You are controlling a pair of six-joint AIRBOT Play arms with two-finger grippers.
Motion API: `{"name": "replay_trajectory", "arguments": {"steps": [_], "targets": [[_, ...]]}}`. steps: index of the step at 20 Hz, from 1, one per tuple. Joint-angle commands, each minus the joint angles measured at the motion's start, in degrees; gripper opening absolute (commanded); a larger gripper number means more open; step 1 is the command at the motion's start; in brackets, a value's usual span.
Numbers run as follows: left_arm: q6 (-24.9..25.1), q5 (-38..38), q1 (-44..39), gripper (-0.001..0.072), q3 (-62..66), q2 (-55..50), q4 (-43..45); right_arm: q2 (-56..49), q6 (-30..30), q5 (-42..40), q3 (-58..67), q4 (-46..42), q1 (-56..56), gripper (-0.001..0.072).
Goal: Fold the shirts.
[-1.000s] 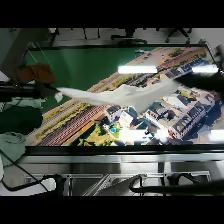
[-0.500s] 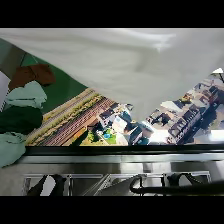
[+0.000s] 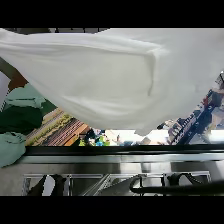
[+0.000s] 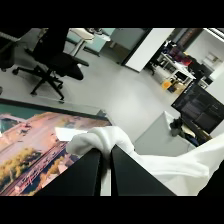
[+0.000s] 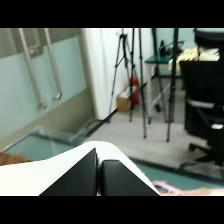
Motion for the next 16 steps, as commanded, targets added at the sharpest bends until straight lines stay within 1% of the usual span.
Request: {"name": "replay_trajectory", "arguments": {"steps": [1,2,3,5,6,9,11,13,16], "targets": [[0.4,1.0,-1.7,0.0016,-9.4,1.9,4.8,-4.8,-0.3,8.7,-1.9,4.7,0.0,0.0023],[1.5,2.6,-3.9,0.0016,-13.1,2.4,6.7,-6.6,-0.4,10.5,-4.1,5.9,0.2,0.0024],[1.6,5.0,-7.0,0.0016,-16.7,2.5,10.8,-8.1,-0.6,10.8,-6.9,5.8,1.3,0.0023],[1.5,11.8,-15.9,0.0016,-23.9,1.1,19.0,-11.9,-3.8,10.2,-13.6,4.8,5.7,0.0024],[1.6,15.6,-20.6,0.0016,-26.6,-0.7,20.9,-14.4,-5.0,8.6,-16.7,3.1,8.5,0.0024],[5.3,28.1,-32.0,0.0016,-30.8,-8.8,22.0,-21.6,-5.8,4.9,-19.7,-4.4,14.4,0.0024],[5.7,33.9,-35.7,0.0016,-29.4,-15.2,21.9,-25.6,-6.4,0.8,-19.7,-6.4,15.5,0.0024],[5.7,34.0,-37.6,0.0016,-25.8,-21.9,21.9,-29.0,-7.0,-1.4,-19.7,-6.4,15.3,0.0024],[7.8,29.9,-38.6,0.0016,-18.9,-29.8,21.9,-31.8,-7.1,-0.8,-19.7,-6.4,15.4,0.0024]]}}
